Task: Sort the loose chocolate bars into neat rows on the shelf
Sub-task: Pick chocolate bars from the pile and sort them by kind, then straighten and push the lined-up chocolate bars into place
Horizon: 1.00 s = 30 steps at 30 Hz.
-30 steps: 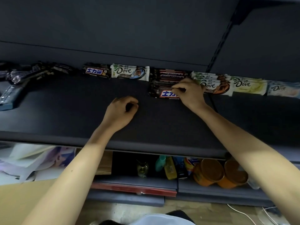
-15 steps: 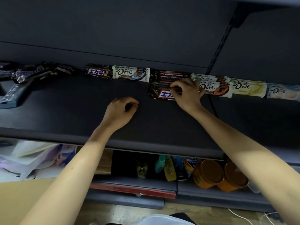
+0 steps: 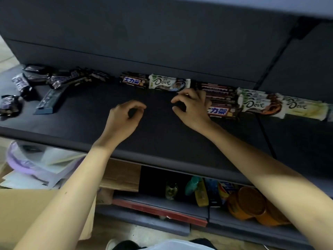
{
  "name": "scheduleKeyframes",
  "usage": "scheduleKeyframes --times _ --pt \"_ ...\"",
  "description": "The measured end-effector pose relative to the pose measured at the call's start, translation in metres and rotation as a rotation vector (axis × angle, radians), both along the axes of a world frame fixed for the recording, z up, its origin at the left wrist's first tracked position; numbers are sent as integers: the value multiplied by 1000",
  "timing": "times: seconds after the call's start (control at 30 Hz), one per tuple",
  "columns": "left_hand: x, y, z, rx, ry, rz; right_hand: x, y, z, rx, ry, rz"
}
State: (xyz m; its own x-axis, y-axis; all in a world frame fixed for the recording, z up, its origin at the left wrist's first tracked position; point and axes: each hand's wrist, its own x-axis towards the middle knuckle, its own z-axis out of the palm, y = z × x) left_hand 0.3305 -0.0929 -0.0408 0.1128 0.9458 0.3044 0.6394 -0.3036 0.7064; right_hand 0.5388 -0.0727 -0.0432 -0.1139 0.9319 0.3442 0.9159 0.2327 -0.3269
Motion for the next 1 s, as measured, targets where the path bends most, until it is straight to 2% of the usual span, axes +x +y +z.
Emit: scheduleKeyframes --times 0.33,0.67,0.77,1.0 --pt "-116 4 -13 51 154 146 -141 23 2 -118 55 250" --pt "-221 23 -26 77 204 259 -255 47 -10 -167 61 350" --pt "-247 27 -33 99 163 299 -292 62 -6 -187 57 354" --pt "-256 36 -38 75 -63 392 -363 87 -10 -304 -130 194"
